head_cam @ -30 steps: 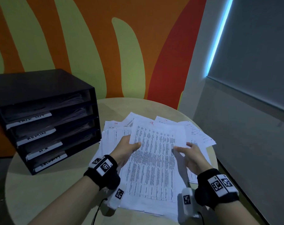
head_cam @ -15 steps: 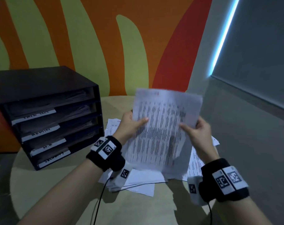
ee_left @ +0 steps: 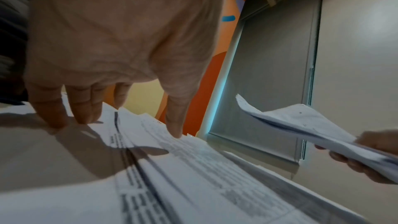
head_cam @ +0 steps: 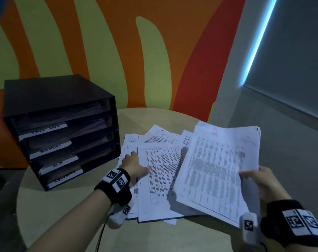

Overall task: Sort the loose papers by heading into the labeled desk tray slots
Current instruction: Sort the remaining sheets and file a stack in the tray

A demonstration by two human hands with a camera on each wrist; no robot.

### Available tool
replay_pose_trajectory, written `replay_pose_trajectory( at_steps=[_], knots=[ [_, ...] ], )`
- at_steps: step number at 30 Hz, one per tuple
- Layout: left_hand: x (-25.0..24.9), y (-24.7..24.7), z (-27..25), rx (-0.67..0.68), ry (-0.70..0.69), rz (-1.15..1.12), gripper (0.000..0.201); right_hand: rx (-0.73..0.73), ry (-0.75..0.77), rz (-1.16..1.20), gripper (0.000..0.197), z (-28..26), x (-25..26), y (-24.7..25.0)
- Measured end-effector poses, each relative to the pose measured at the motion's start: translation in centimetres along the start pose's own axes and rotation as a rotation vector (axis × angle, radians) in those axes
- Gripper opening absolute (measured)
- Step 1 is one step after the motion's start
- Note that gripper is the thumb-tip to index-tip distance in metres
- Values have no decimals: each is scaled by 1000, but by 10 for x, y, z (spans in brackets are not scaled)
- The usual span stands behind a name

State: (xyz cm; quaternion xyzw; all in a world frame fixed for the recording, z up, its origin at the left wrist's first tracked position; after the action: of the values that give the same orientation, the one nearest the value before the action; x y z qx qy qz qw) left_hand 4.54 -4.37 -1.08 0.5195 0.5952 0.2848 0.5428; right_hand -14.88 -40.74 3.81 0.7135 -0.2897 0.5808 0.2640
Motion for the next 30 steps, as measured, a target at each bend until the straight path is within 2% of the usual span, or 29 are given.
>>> replay_pose_trajectory(
  at_steps=[5, 7, 11, 14, 17, 22, 24, 26, 30],
  knots=[
    [-5, -8, 6, 27, 10, 79, 112, -11, -147, -316, 23, 14, -35, 16],
    [-12, -13, 8, 36, 1, 152, 116, -21, -181, -427, 23, 17, -46, 17],
    [-27, -13, 9, 41, -12, 287, 90, -13, -197, -496, 17, 21, -56, 16],
    [-43, -5, 19, -6, -50, 315, 91, -11, -190, -521, 21, 27, -57, 15],
    [-72, 6, 35, -101, -158, 163, 89, -33, -167, -455, 21, 36, -59, 22],
    [-125, 6, 58, -53, -258, -196, 70, -298, 38, -173, 15, 39, -35, 54],
    [-145, 0, 67, -31, -275, -220, 68, -400, 148, -112, 10, 34, -20, 66],
    [-161, -9, 78, -22, -274, -206, 71, -431, 228, -53, 9, 29, -11, 75],
    [-179, -32, 98, 56, -215, -104, 88, -410, 224, 52, 14, 29, -13, 79]
  ],
)
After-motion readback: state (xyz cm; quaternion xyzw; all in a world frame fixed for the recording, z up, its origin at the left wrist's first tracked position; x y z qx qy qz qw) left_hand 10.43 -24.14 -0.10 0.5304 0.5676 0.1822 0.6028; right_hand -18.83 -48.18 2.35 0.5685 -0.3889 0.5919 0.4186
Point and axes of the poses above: each hand's wrist, its own z-axis towards the middle knuckle, its own y-axis out of the back of the hand, x = y × z, the point moved 5 cm from there along z, towards the middle knuckle, and after that the axes turned 11 degrees about z, right-handed, at the moved point
